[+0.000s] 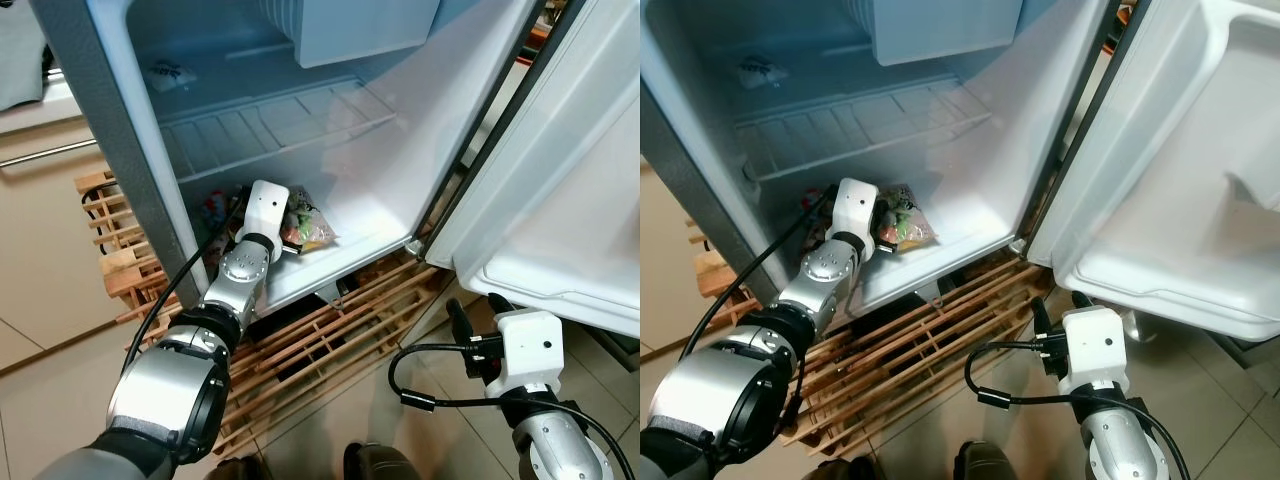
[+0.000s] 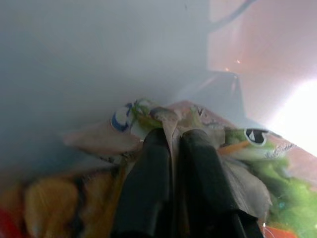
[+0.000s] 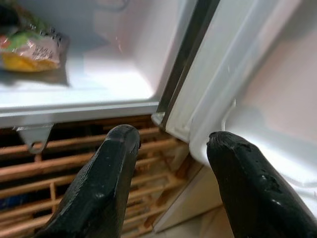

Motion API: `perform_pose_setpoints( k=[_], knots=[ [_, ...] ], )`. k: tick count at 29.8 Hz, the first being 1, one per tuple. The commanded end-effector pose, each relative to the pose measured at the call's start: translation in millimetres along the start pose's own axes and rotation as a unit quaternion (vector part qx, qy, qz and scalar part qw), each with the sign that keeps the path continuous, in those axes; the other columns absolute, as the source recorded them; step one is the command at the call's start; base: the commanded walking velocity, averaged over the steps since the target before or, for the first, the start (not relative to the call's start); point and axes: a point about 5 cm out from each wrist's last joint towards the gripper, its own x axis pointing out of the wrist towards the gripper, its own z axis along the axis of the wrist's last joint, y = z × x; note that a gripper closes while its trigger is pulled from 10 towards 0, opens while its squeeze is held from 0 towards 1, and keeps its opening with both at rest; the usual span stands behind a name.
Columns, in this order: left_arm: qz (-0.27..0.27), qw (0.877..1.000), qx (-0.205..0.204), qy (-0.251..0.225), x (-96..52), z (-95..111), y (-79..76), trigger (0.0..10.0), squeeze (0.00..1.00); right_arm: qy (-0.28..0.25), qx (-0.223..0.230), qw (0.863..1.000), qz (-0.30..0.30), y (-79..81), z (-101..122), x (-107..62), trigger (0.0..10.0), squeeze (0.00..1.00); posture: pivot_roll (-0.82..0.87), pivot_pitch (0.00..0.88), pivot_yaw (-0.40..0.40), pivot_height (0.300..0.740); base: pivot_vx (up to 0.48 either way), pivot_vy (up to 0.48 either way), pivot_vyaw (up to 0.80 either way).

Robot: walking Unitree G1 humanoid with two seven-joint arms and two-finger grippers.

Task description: Restocking fridge

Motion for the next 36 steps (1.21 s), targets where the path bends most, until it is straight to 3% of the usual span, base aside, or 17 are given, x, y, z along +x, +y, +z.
perform_pose_setpoints(
  k=[1,7,11,14,20,26,34,36],
  knots=[
    [0.009,0.999,0.030,-0.028,4.1,14.0,5.3,10.0,1.00,0.008,-0.008,1.000,-0.002,-1.0,0.4,-3.9,10.0,0.00,-0.36,0.170,-0.062,0.740,0.000,0.000,0.00],
    [-0.041,0.995,0.073,-0.046,5.5,22.2,-14.3,10.0,1.00,0.012,-0.004,1.000,0.006,3.1,-2.2,1.3,10.0,0.00,-0.32,0.163,-0.066,0.740,0.000,0.000,0.00],
    [-0.049,0.993,0.095,-0.051,6.9,26.7,-18.0,10.0,1.00,0.010,-0.007,1.000,0.002,-0.7,-2.2,6.2,10.0,0.00,-0.31,0.149,-0.064,0.740,0.000,0.000,0.00],
    [-0.057,0.984,0.167,-0.015,7.9,20.7,-21.4,10.0,1.00,0.010,-0.007,1.000,-0.004,-4.9,-3.4,11.2,10.0,0.00,-0.29,0.136,-0.061,0.740,0.000,0.000,0.00],
    [-0.046,0.973,0.224,-0.015,11.2,27.7,-20.2,10.0,1.00,-0.001,-0.007,1.000,-0.003,-2.1,-1.0,18.6,10.0,0.00,-0.27,0.122,-0.057,0.740,0.000,0.000,0.00],
    [-0.031,0.955,0.290,-0.059,16.1,49.6,-14.2,10.0,1.00,-0.010,-0.011,1.000,-0.019,-9.2,1.2,24.3,10.0,0.00,-0.26,0.111,-0.062,0.740,0.000,0.000,0.00],
    [-0.066,0.934,0.348,-0.043,10.5,30.9,-15.5,10.0,1.00,-0.028,-0.017,0.999,-0.002,-4.2,8.3,34.2,10.0,0.00,-0.23,0.105,-0.080,0.740,0.000,0.000,0.00],
    [-0.069,0.941,0.330,-0.043,8.6,27.5,-13.0,10.0,1.00,-0.031,-0.017,0.999,-0.002,-5.1,8.7,37.2,10.0,0.00,-0.21,0.090,-0.079,0.740,0.000,0.000,0.00]
  ],
)
